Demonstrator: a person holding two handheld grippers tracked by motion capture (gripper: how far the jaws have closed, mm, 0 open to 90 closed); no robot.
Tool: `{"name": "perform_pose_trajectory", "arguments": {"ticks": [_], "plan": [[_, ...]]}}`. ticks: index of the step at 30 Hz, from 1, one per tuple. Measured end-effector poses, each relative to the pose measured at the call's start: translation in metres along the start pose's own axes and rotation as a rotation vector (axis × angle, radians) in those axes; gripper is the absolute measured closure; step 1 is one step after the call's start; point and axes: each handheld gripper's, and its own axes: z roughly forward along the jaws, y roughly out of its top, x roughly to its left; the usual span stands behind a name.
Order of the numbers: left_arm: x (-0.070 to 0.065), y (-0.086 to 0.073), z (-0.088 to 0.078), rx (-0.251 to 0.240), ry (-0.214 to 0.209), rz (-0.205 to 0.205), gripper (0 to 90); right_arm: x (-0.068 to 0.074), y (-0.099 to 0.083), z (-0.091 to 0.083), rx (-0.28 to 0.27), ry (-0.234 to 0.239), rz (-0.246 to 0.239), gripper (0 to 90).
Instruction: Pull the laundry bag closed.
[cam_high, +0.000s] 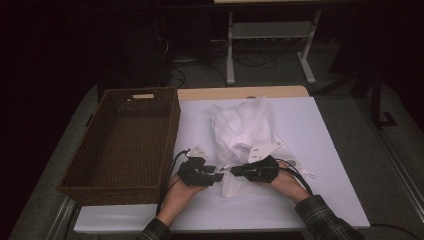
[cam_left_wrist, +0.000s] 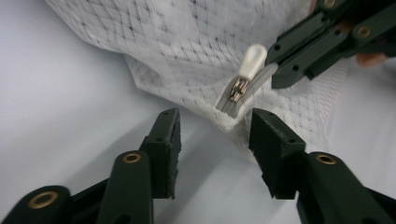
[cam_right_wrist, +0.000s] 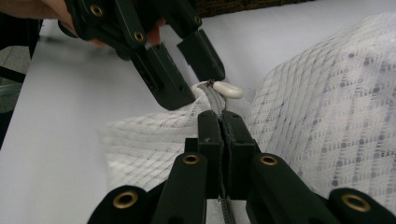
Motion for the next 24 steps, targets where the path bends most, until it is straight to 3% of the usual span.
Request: {"name": "perform_pose_trajectory", "arguments": {"ticks": [8, 15, 19, 24], "plan": [[0.005, 0.001, 0.003, -0.02, -0.058, -0.008, 65.4, 0.0, -0.001, 0.0, -0.002, 0.004, -0.004, 87.1], [0.002, 0.002, 0.001, -0.023, -0.04, 0.049, 81.9, 0.002, -0.002, 0.002, 0.018, 0.002, -0.018, 87.1], [-0.003, 0.002, 0.001, -0.001, -0.002, 0.103, 84.7, 0.003, -0.003, 0.004, 0.033, 0.006, -0.018, 86.2], [-0.008, 0.001, 0.001, 0.017, 0.03, 0.148, 85.2, 0.001, -0.002, 0.001, 0.021, 0.032, 0.027, 76.5]]}}
